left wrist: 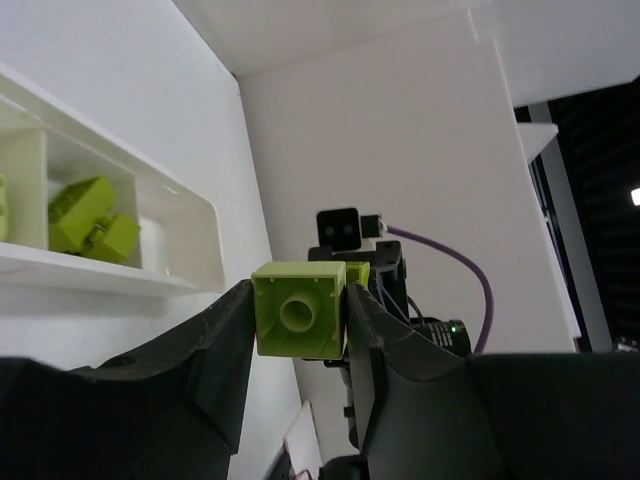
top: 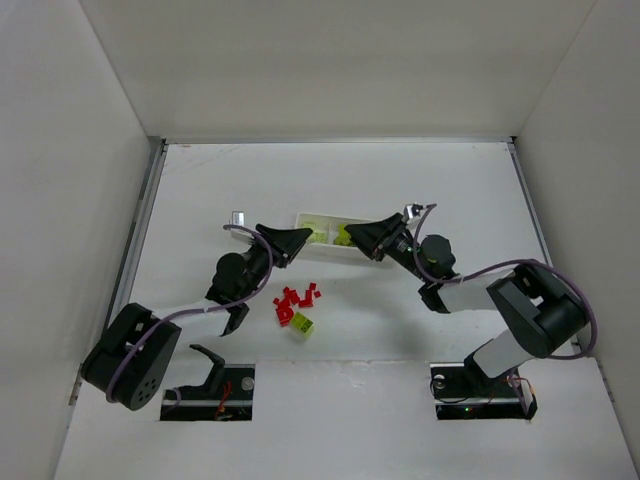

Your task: Sort the legos into containers by color

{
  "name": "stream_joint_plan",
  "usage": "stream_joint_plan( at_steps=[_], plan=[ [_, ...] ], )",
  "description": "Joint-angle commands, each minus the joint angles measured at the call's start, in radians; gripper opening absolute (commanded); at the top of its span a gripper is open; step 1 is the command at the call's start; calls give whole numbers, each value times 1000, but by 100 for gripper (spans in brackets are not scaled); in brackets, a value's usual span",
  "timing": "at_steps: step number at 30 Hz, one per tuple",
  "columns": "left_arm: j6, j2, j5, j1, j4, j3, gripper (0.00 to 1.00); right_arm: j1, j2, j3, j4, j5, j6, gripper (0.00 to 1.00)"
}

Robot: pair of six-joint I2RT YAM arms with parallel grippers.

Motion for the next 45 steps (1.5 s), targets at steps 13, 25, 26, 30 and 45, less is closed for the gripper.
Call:
stream_joint_plan(
  at_steps=[13,25,26,30,45],
  plan=[
    [91,-122,11,68,-90,-4,15,10,-62,194,-591,209,-451,27],
    [158,-102,-20,55,-161,36,16,25,56,455,-952,388,-723,34],
    [166,-90,-20,55,-168,47,16,28,68,468,-952,389,-723,35],
    [197,-55,-58,48,-187,72,16,42,95,498,-960,391,-728,39],
    [381,74,-182,-1,-386,256,16,89,-220,288,-923,463,-757,47]
  ],
)
